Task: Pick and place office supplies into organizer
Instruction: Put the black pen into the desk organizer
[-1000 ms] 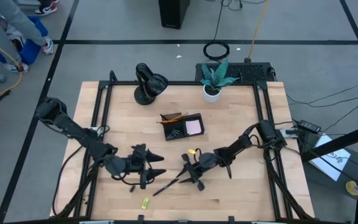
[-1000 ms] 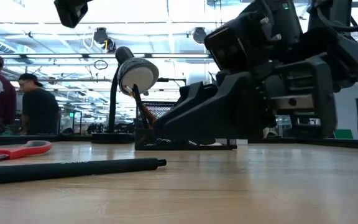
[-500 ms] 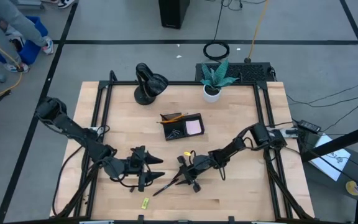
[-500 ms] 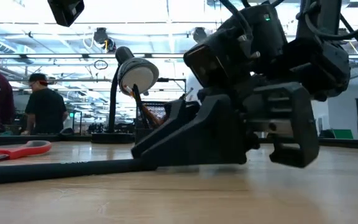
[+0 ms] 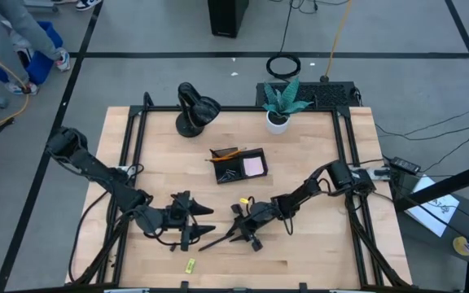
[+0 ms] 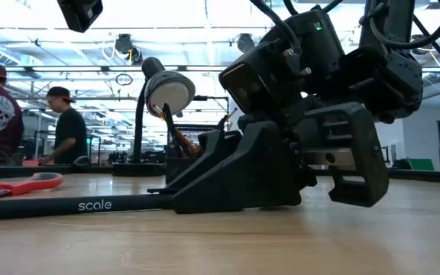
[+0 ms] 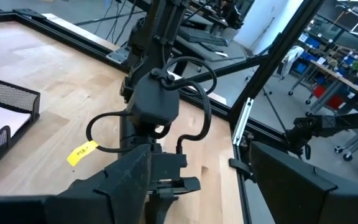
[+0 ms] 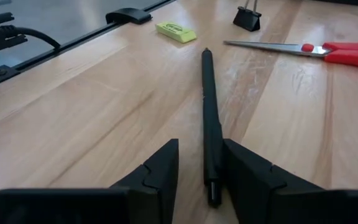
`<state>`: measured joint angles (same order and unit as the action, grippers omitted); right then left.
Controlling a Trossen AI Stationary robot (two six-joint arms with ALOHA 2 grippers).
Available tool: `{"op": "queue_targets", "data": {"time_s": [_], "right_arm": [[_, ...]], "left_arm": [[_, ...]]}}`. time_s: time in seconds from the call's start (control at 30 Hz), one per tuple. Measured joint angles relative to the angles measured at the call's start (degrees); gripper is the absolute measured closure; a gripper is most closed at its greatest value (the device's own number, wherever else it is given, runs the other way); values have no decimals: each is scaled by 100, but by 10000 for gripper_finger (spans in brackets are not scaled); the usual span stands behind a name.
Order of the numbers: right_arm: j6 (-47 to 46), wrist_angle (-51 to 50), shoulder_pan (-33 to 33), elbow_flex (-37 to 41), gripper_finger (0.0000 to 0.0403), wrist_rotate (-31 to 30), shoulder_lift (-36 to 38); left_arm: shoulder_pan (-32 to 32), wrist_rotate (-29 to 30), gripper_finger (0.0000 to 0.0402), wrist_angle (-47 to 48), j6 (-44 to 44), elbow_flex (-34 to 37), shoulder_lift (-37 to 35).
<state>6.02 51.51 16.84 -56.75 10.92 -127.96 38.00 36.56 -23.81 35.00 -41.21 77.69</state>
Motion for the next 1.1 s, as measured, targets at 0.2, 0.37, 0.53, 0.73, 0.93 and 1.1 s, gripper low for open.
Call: {"op": "queue_targets", "data": {"time_s": [0.2, 0.37, 0.53, 0.73, 0.93, 1.1], "right_arm": [[-37, 11, -9, 2, 317, -22, 0], [-63, 0, -65, 4, 365, -15, 0], [-61, -16, -72, 9, 378, -18, 0], [-250, -140, -72, 13, 367, -26, 139], [-148, -1156, -81, 26, 373, -83, 801], [46, -1743, -33, 24, 377, -59, 1216]], "left_arm": [[0, 2, 128, -2, -2, 0, 0], [-2, 2, 128, -2, -19, -2, 0], [-4, 2, 128, -2, -19, 0, 0], [-4, 2, 128, 12, -18, -2, 0], [-4, 2, 128, 290, 310, 0, 0], [-4, 2, 128, 612, 712, 0, 2]]}}
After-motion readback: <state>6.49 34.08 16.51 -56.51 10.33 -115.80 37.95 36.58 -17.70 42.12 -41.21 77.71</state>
